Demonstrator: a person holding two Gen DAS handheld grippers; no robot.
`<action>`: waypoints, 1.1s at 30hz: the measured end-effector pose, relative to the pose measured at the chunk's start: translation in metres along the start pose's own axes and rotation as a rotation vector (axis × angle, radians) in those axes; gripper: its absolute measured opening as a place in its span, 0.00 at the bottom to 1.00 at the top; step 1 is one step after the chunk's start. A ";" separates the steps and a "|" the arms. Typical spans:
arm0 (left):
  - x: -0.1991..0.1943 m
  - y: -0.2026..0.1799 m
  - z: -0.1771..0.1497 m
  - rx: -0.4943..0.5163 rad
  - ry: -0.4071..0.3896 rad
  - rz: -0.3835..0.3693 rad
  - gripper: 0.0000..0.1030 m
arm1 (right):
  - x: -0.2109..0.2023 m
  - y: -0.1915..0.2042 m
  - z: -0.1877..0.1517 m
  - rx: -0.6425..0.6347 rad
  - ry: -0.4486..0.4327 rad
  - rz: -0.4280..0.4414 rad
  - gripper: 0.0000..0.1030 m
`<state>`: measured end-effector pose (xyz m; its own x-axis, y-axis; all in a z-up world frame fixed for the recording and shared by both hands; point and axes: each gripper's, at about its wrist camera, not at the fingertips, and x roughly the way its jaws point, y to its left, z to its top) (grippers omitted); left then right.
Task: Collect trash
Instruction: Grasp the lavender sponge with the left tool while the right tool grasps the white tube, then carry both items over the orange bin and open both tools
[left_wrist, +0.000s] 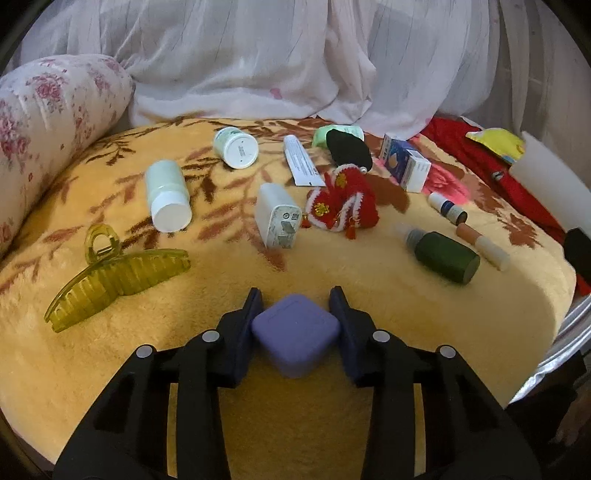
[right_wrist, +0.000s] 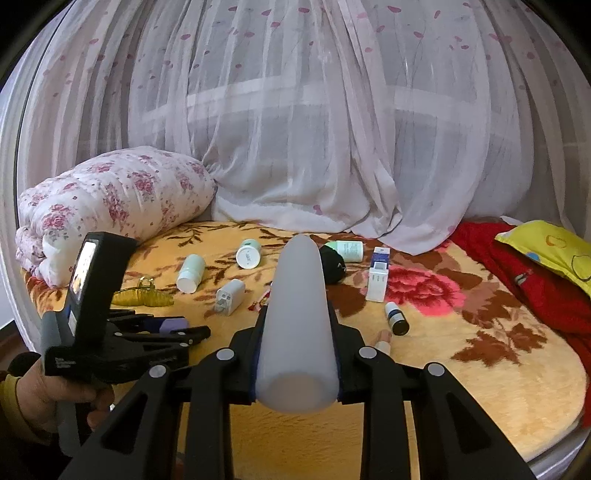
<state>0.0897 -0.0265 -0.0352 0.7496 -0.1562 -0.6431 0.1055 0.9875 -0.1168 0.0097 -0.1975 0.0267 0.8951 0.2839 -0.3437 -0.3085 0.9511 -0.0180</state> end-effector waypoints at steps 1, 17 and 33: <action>-0.004 0.001 0.000 -0.005 -0.001 0.003 0.37 | 0.000 0.000 0.000 0.003 -0.003 0.003 0.27; -0.107 -0.002 -0.061 0.071 0.153 -0.080 0.37 | -0.036 0.063 -0.042 -0.063 0.226 0.227 0.27; -0.117 -0.010 -0.123 0.035 0.336 -0.115 0.37 | -0.061 0.089 -0.098 -0.044 0.568 0.266 0.28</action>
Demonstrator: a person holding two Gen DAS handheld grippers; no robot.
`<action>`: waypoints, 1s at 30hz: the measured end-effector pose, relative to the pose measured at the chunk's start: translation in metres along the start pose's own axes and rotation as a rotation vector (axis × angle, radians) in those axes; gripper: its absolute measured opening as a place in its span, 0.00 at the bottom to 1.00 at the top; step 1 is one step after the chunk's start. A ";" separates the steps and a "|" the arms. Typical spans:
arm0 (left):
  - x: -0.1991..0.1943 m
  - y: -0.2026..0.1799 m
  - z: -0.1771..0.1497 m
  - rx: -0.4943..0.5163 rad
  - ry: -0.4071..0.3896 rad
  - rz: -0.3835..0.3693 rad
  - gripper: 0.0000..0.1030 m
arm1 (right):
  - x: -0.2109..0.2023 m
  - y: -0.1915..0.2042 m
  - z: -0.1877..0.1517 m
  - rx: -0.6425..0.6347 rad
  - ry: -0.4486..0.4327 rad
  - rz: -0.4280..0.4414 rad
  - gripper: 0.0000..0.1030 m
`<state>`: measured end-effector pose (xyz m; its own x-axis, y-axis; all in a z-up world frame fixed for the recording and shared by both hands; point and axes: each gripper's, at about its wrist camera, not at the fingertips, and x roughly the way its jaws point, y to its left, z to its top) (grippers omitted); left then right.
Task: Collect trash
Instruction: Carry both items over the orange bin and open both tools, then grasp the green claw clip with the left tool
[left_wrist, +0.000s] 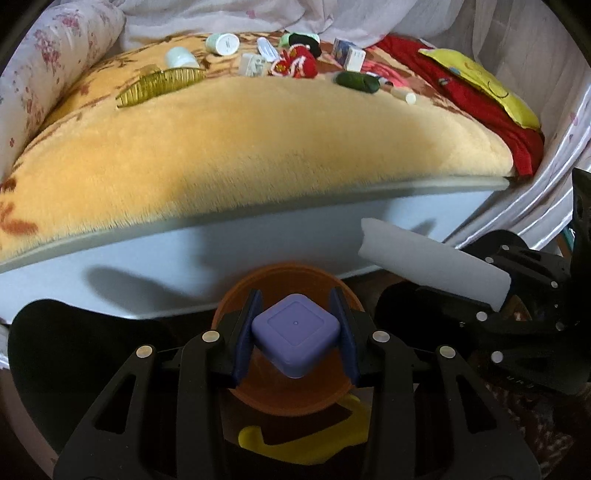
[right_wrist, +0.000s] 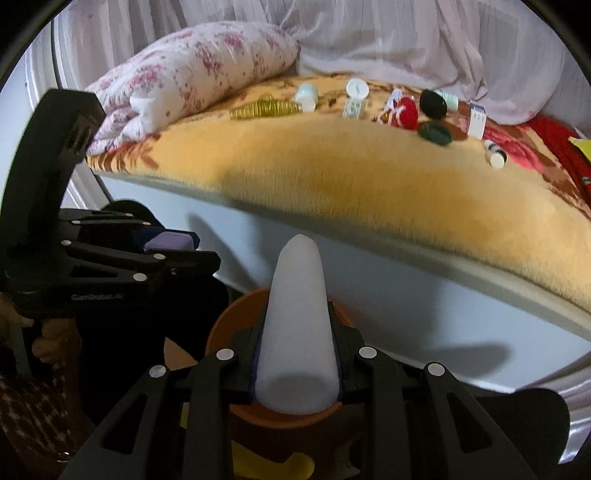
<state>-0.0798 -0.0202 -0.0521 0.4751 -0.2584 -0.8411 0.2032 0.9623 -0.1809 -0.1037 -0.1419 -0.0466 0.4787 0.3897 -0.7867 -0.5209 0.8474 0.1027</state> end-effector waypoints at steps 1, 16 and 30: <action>0.000 0.000 -0.001 -0.003 0.006 -0.003 0.37 | 0.001 0.001 -0.001 0.002 0.011 0.006 0.29; -0.029 0.018 0.014 -0.057 -0.119 0.073 0.75 | -0.016 -0.011 0.014 -0.008 -0.092 -0.062 0.63; -0.017 0.097 0.134 0.033 -0.316 0.177 0.81 | -0.032 -0.029 0.068 -0.027 -0.287 -0.114 0.70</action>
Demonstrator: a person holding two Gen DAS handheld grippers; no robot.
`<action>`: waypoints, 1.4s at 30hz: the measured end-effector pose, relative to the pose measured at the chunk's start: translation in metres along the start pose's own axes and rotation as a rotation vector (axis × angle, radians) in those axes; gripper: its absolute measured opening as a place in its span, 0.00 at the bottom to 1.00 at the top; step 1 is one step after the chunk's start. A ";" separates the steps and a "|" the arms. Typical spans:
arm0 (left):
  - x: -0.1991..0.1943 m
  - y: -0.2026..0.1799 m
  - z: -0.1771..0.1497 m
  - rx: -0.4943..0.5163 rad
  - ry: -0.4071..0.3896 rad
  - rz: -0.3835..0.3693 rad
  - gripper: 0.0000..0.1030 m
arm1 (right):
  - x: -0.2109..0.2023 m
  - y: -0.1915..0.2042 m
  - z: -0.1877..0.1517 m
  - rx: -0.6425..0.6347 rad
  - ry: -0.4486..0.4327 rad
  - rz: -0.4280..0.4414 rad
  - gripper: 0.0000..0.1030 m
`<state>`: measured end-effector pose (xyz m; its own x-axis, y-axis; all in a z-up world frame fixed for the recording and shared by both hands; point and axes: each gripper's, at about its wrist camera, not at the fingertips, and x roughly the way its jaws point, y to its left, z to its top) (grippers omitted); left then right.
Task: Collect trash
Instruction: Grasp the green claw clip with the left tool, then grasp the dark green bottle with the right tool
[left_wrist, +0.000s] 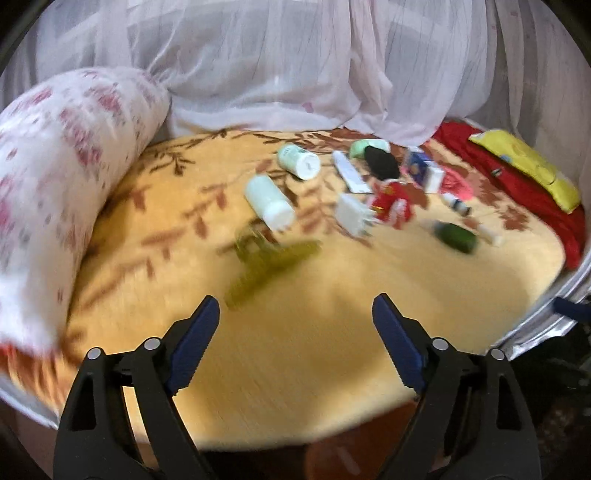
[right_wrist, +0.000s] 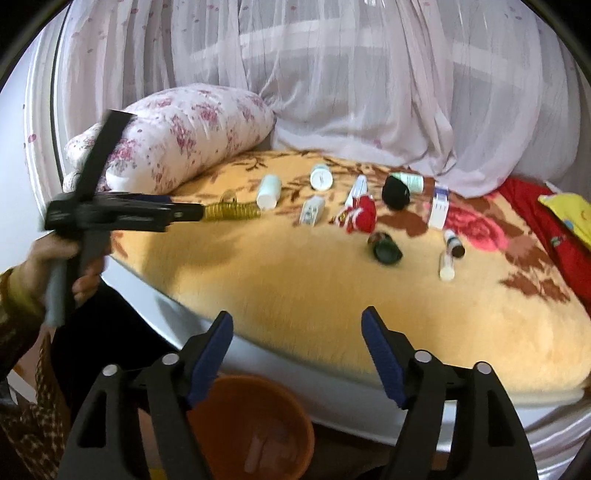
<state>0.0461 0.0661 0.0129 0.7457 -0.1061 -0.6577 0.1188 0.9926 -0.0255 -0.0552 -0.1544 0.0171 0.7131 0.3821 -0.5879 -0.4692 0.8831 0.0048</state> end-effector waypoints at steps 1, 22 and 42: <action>0.014 0.007 0.008 0.024 0.006 0.003 0.81 | 0.001 0.000 0.002 -0.005 -0.006 -0.003 0.71; 0.075 -0.003 0.017 0.119 0.125 -0.045 0.46 | 0.040 -0.026 0.012 0.016 0.026 -0.072 0.73; -0.005 -0.037 -0.021 0.014 0.015 -0.107 0.46 | 0.148 -0.072 0.063 0.028 0.118 -0.187 0.71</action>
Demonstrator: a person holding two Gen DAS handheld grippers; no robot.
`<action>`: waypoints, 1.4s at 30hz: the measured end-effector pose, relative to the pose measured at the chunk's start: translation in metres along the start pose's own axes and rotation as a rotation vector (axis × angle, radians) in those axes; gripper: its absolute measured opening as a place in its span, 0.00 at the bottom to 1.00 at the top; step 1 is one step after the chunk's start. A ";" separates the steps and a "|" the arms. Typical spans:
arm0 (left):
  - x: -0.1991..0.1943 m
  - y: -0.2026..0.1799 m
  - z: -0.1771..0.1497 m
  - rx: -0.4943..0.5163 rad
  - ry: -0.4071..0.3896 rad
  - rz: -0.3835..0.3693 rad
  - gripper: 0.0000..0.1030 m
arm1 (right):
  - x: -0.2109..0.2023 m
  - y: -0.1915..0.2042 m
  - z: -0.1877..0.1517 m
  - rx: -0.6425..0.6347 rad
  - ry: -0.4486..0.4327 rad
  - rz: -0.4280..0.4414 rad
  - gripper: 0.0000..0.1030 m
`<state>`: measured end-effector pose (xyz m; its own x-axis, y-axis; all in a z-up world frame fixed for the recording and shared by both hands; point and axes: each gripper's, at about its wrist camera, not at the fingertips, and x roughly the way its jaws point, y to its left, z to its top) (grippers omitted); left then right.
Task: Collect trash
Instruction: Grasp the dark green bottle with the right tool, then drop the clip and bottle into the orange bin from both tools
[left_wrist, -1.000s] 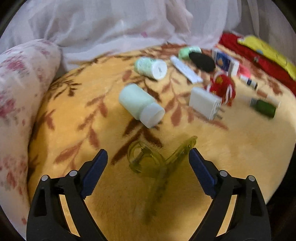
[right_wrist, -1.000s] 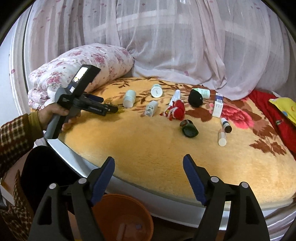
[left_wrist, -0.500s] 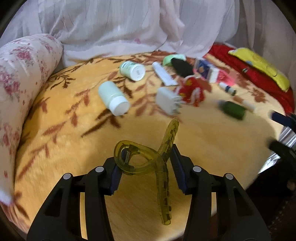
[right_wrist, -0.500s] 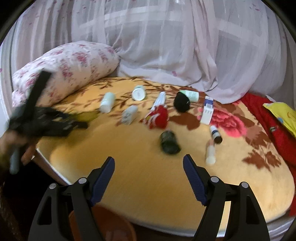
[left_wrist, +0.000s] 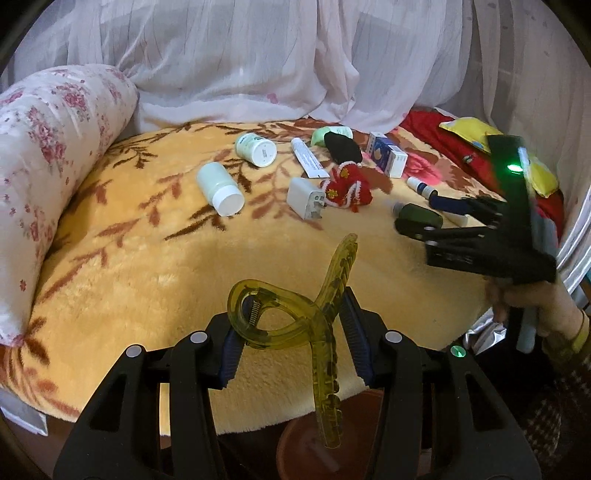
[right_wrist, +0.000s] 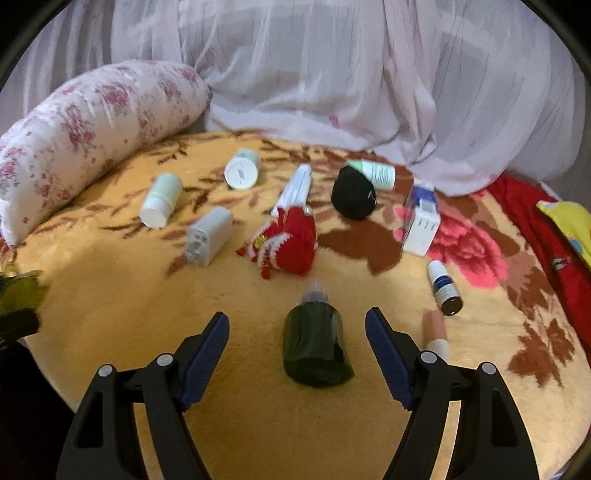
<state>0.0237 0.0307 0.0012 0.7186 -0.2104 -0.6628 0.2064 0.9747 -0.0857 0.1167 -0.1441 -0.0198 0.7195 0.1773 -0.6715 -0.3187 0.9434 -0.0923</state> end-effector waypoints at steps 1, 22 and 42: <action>0.000 0.000 -0.001 -0.002 0.002 -0.005 0.46 | 0.007 -0.001 0.001 0.003 0.021 -0.010 0.61; -0.018 -0.034 -0.047 0.013 0.078 -0.090 0.46 | -0.084 0.021 -0.035 0.029 -0.010 0.168 0.36; -0.031 -0.051 -0.119 0.027 0.278 -0.110 0.71 | -0.092 0.086 -0.141 -0.080 0.285 0.395 0.69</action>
<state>-0.0876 -0.0037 -0.0625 0.4819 -0.2826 -0.8294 0.2931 0.9440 -0.1513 -0.0643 -0.1187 -0.0696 0.3399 0.4227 -0.8401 -0.5872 0.7932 0.1615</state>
